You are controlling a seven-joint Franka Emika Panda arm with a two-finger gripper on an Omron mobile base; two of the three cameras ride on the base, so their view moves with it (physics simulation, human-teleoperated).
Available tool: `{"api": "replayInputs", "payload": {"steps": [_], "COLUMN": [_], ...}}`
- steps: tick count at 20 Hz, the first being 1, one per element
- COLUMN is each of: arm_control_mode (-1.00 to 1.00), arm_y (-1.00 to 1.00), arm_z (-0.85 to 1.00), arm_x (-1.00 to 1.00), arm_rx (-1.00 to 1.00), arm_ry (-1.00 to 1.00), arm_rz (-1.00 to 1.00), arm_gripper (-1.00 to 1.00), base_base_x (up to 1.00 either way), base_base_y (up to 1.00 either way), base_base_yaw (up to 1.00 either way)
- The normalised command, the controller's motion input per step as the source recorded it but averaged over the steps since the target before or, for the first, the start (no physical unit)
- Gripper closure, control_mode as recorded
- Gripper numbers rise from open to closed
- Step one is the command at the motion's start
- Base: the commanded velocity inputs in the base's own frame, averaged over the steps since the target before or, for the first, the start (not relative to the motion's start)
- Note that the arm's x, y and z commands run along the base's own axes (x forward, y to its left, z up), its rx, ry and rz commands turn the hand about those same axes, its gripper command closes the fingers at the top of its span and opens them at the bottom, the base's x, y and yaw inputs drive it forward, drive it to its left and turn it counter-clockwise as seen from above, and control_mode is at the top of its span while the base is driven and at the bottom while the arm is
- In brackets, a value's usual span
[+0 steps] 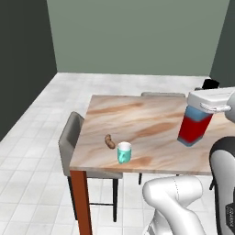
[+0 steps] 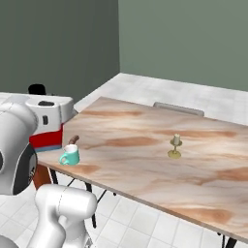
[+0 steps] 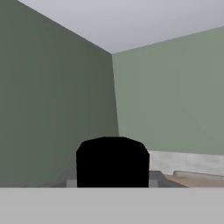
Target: Open the cabinet directly in front. Then move the liquor and the mug to the dining counter with the candle on it.
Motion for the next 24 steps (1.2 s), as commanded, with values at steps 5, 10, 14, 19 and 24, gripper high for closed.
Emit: {"api": "replayInputs", "payload": {"steps": [5, 10, 14, 19, 24], "arm_control_mode": [-1.0, -1.0, -1.0, -1.0, -1.0], "arm_y": [-0.32, -0.38, -0.15, 0.0, 0.0], "arm_z": [-0.02, -0.16, -0.38, -0.58, -0.56], "arm_x": [0.0, 0.0, 0.18, 0.43, 0.48], "arm_rx": [0.01, 0.0, 0.0, -0.04, -0.03], "arm_ry": [-0.01, 0.0, 0.0, 0.03, 0.0], "arm_rz": [0.12, 0.13, 0.11, 0.09, 0.09], "arm_gripper": [1.0, 1.0, 1.0, 1.0, 1.0], "base_base_x": [0.0, 0.0, 0.0, 0.0, 0.0], "base_base_y": [0.0, 0.0, 0.0, 0.0, 0.0], "base_base_yaw": [0.0, 0.0, 0.0, 0.0, 0.0]}}
